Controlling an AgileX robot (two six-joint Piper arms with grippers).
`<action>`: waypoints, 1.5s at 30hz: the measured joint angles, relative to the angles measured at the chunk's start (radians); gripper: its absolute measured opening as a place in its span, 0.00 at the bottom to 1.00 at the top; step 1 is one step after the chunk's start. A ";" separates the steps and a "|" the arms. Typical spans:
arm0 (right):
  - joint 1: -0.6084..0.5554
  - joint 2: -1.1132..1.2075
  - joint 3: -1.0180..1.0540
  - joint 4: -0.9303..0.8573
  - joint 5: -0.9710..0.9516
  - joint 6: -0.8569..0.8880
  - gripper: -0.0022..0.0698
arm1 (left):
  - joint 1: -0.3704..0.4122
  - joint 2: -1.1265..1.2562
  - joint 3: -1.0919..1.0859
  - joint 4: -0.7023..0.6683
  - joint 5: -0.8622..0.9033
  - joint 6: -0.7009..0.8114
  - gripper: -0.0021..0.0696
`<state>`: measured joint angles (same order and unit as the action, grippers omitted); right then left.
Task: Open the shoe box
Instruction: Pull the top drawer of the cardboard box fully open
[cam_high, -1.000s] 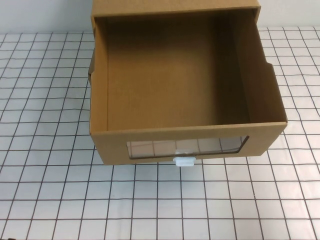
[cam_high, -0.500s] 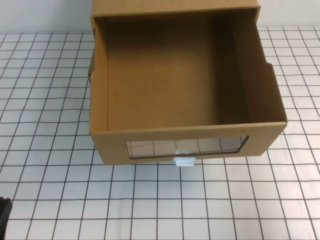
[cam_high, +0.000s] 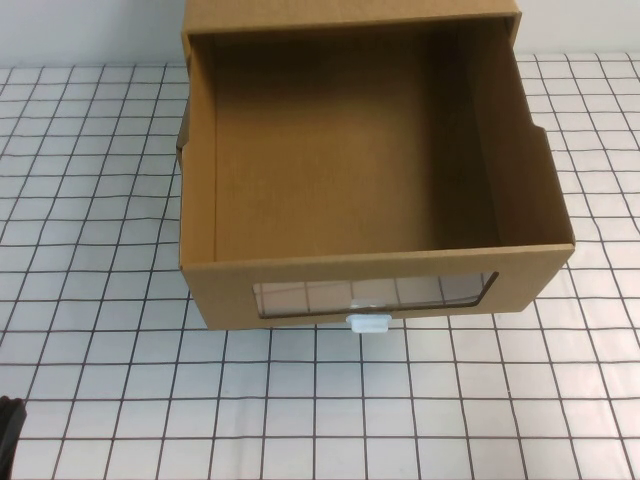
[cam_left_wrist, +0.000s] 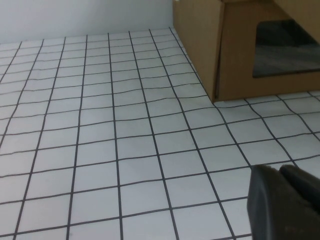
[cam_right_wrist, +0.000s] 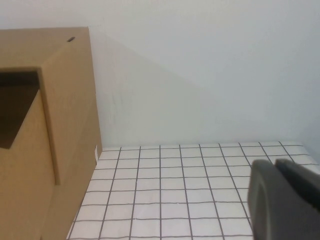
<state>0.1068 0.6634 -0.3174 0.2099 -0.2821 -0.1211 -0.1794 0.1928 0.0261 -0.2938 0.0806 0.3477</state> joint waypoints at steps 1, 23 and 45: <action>0.000 0.000 0.000 0.000 -0.003 0.000 0.01 | 0.000 0.000 0.000 0.000 0.000 0.000 0.02; -0.117 -0.580 0.339 -0.077 0.302 -0.032 0.01 | 0.000 0.000 0.000 0.000 0.002 0.000 0.02; -0.101 -0.672 0.340 -0.067 0.643 -0.032 0.01 | 0.000 0.000 0.000 0.000 0.004 0.000 0.02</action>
<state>0.0059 -0.0083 0.0230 0.1426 0.3610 -0.1535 -0.1794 0.1928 0.0261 -0.2938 0.0844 0.3477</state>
